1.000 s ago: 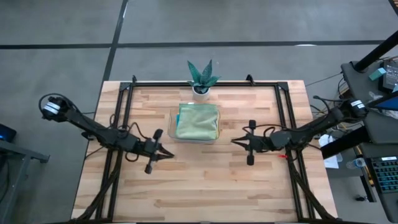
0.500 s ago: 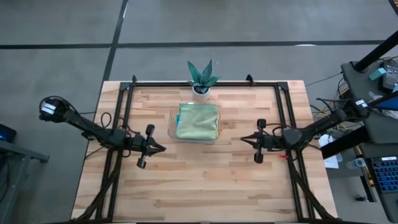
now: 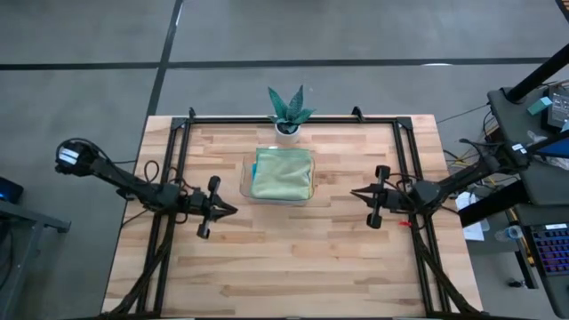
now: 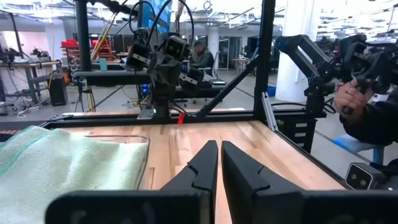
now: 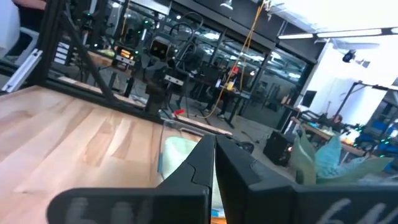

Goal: Fold microfiber towels
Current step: Return to Home Position

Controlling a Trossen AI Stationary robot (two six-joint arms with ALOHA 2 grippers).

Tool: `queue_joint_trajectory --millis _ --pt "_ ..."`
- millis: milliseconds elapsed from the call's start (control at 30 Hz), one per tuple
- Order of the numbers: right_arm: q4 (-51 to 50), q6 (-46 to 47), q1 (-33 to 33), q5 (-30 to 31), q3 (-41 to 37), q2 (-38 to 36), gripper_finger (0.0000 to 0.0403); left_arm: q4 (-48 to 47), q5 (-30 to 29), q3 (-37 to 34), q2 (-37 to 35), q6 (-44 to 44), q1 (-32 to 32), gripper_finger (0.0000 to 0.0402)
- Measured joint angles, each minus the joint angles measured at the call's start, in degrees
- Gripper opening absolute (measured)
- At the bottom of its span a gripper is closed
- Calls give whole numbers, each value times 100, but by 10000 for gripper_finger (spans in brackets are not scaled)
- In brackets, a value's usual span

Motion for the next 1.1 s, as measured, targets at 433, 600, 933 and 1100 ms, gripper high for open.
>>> queue_joint_trajectory --millis 433,600,933,1100 --pt "-15 36 26 117 -4 -414 9 21 -3 -4 -20 -11 146 8" --pt "-330 64 26 133 -5 -697 9 -88 0 -11 -276 -4 157 8" --pt "-1283 136 26 282 -7 -1463 9 -975 0 -20 -1133 -26 157 8" --pt "-1770 95 26 280 -7 -1909 9 -1493 0 -20 -1649 -7 157 8"
